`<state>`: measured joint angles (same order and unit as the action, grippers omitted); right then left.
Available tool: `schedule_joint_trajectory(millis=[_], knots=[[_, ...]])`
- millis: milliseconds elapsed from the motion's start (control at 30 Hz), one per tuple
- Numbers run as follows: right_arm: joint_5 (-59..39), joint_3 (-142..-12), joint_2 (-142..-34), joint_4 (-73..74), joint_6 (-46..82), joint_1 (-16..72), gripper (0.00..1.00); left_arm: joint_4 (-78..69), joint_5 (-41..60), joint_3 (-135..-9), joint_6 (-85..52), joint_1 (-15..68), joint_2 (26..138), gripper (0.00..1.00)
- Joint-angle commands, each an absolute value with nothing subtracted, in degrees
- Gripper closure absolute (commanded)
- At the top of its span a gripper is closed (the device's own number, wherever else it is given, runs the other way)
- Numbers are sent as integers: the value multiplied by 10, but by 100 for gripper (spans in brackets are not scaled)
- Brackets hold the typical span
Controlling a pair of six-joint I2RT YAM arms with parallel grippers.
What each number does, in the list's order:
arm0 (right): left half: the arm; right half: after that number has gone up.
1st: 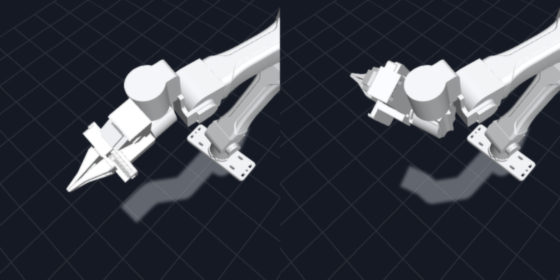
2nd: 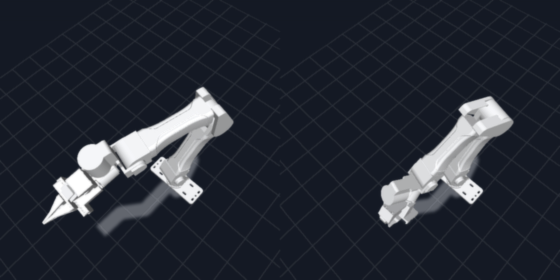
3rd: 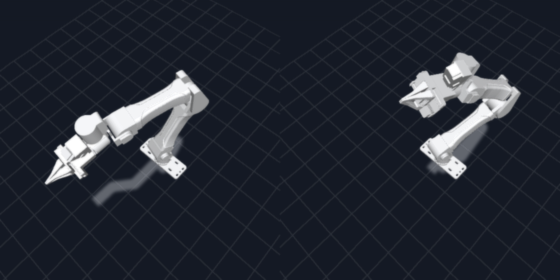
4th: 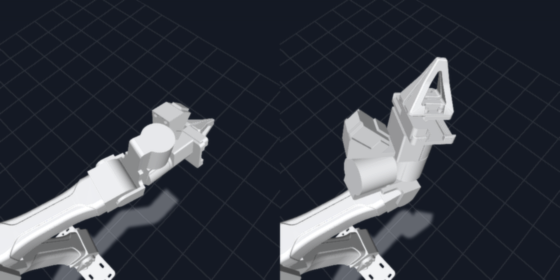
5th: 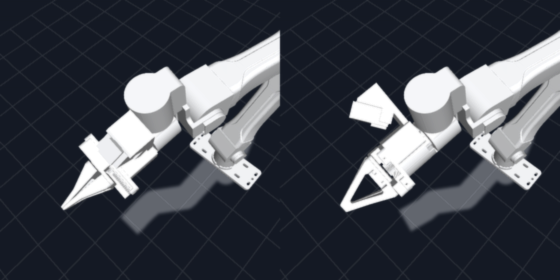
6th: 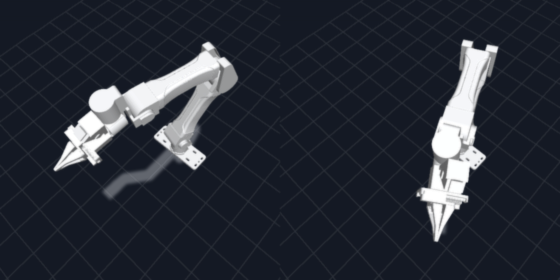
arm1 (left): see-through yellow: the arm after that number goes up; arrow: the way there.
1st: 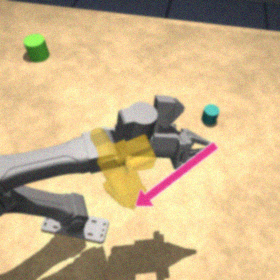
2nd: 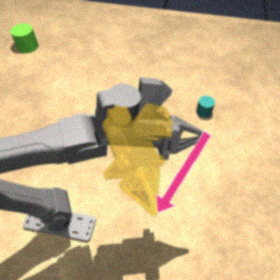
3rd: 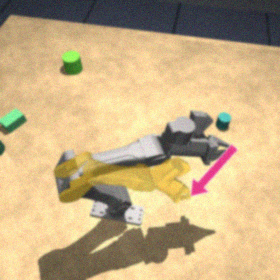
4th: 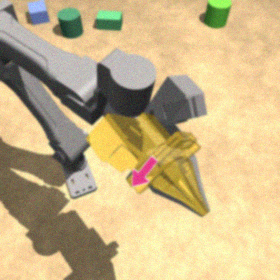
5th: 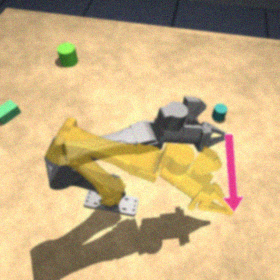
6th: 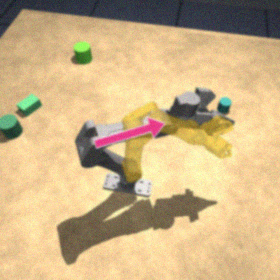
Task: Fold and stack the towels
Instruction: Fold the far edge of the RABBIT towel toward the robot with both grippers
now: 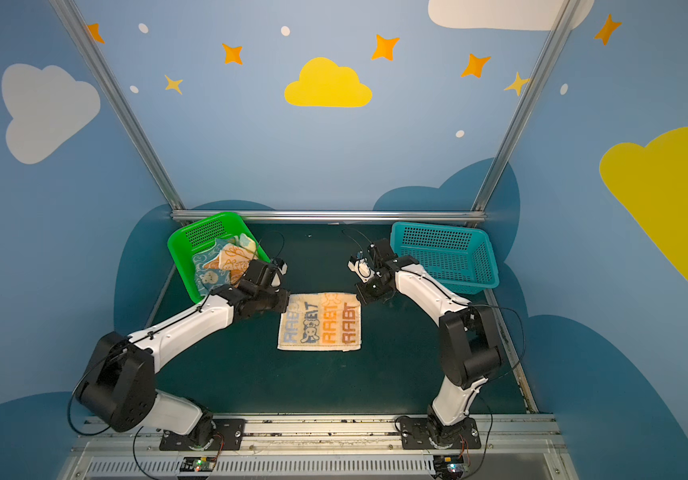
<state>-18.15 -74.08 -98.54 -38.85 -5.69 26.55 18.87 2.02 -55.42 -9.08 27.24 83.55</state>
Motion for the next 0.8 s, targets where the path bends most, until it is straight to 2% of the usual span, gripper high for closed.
schedule_joint_trajectory(millis=[0,367,767], knots=[[-199,-718,-963,-416,-34,274,100,208,7,-541,-111,279,809,96],[-206,-637,-914,-405,5,299,100,233,-5,-505,-160,311,789,96],[-209,-614,-930,-391,32,326,100,215,-3,-447,-194,334,753,96]])
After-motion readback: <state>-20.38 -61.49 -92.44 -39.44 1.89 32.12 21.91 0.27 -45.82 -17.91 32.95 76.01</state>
